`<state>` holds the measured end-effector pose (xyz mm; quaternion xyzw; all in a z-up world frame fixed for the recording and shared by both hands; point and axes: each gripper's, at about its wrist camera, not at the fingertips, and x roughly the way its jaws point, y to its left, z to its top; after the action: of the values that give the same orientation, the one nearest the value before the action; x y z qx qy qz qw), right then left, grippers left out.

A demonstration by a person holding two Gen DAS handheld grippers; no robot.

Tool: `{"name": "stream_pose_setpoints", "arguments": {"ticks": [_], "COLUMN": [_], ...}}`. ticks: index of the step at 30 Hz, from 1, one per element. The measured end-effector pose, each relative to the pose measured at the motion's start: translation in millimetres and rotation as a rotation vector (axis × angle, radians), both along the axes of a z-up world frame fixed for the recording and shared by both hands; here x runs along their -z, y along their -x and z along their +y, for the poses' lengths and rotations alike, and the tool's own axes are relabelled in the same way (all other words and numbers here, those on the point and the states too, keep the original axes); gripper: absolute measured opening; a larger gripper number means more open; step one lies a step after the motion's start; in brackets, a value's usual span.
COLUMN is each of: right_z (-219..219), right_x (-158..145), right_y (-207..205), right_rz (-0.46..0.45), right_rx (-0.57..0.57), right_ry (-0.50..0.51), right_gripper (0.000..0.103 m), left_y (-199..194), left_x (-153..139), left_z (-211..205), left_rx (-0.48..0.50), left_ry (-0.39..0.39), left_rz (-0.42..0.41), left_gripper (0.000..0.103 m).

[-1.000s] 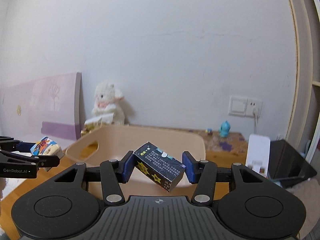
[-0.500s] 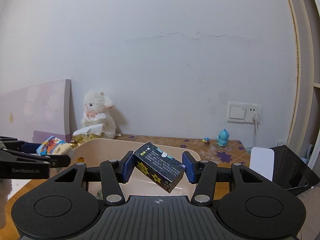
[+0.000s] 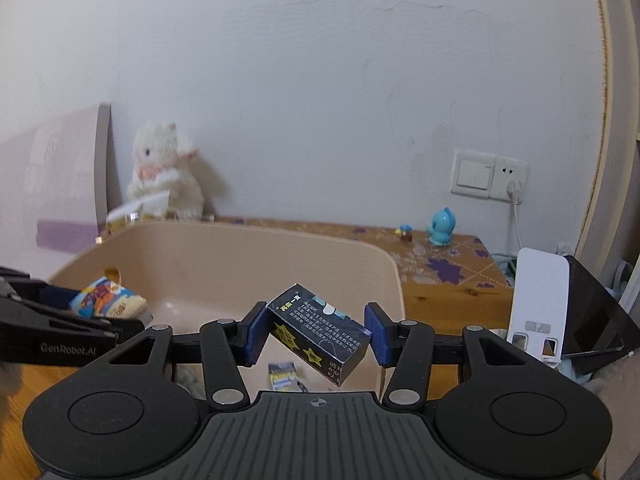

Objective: Organize objects
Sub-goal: 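Lift both held items over the beige basket and drop them in, then move both tools toward the black cube and grey keys beside the basket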

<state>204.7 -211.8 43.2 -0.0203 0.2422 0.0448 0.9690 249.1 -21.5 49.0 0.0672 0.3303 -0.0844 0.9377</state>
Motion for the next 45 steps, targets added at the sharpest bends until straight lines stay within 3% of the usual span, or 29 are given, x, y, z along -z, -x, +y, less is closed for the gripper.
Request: {"name": "stream_pose_setpoints", "arguments": {"ticks": [4,9,12,18,29,45], "right_z": [1.7,-0.9,-1.8,-1.5,22.5,82.2], "right_x": [3.1,-2.1,-11.5,-24.9,-12.3,59.2], "right_y": [-3.7,2.6,13.7,37.4,77.9,72.9], "right_rz": [0.027,0.024,-0.008,-0.033,0.001,0.22], "right_rx": [-0.009,-0.012,-0.016,-0.024,-0.069,-0.13], "right_ry": [0.013,0.002,0.018,-0.018,-0.032,-0.065], "right_gripper": [0.05,0.069,0.08,0.102,0.103,0.103], "left_y": [-4.5,-0.6,7.8,31.8,75.6,80.7], "left_x": [5.7,2.9,-6.2,-24.3,-17.5,43.3], "left_z": [1.4,3.3,8.2,17.2,49.1,92.4], "left_rx": [-0.001,-0.011,-0.018,-0.026,-0.053,-0.119], "left_ry": [0.005,-0.006,0.011,0.023,0.013,-0.052], "left_rz": [0.036,0.039,0.01,-0.04,-0.055,0.049], "left_gripper": [0.066,0.067,0.084,0.091,0.092,0.092]}}
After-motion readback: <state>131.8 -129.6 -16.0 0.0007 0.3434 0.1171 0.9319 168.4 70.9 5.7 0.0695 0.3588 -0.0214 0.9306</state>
